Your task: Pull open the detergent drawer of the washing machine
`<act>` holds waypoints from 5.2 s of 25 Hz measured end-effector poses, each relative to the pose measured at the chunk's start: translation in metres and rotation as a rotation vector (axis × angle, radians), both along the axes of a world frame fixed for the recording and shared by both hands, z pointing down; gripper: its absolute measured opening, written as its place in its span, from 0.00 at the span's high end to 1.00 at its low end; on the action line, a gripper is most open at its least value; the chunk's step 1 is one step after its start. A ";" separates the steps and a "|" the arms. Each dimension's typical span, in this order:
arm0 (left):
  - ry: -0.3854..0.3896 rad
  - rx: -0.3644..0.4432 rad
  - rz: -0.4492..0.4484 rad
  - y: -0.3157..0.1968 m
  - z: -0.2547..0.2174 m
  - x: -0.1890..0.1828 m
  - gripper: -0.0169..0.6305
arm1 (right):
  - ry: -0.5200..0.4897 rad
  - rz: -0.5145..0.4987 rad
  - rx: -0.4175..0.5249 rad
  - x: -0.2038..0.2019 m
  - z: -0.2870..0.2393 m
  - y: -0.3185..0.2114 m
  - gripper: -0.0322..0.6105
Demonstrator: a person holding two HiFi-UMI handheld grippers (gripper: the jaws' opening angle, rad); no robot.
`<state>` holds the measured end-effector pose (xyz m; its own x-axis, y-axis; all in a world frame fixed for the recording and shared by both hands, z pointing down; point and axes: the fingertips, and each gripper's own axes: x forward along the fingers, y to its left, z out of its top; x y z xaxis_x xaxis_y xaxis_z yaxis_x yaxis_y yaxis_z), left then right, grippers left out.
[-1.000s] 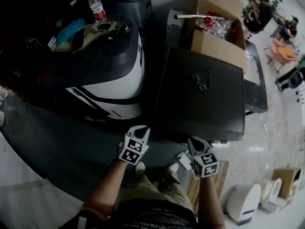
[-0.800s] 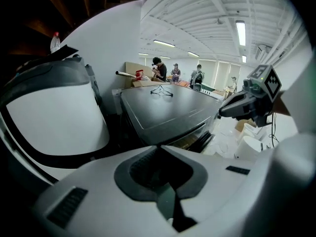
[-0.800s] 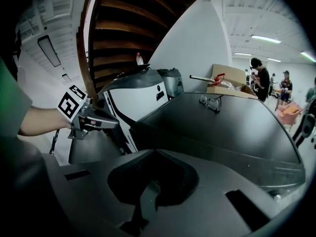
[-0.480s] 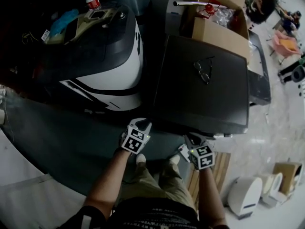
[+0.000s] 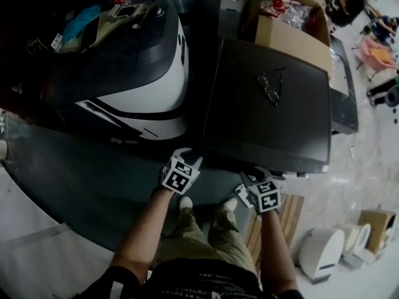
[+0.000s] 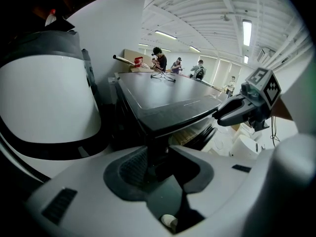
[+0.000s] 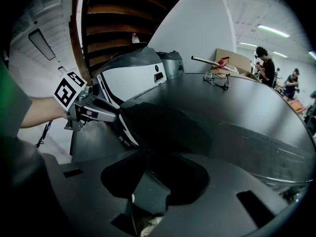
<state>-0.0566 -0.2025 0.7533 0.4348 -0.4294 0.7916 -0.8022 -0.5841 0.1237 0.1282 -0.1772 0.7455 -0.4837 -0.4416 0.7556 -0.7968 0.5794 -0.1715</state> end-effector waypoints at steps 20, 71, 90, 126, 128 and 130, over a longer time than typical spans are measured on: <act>-0.008 -0.019 0.026 0.002 0.004 0.008 0.75 | 0.014 0.073 -0.023 -0.004 0.006 0.002 0.76; -0.098 -0.122 0.169 0.041 -0.003 0.004 0.76 | 0.055 0.065 -0.164 0.003 0.020 0.037 0.81; -0.111 -0.145 0.212 0.070 -0.003 0.004 0.76 | 0.060 0.052 -0.169 0.002 0.021 0.063 0.81; -0.119 -0.197 0.304 0.119 0.000 0.002 0.76 | 0.002 0.031 -0.251 -0.012 0.014 0.113 0.81; -0.112 -0.210 0.292 0.125 0.005 0.001 0.76 | -0.003 0.032 -0.241 -0.012 0.016 0.113 0.81; -0.097 -0.222 0.279 0.129 0.010 0.002 0.76 | -0.006 0.032 -0.244 -0.012 0.015 0.115 0.81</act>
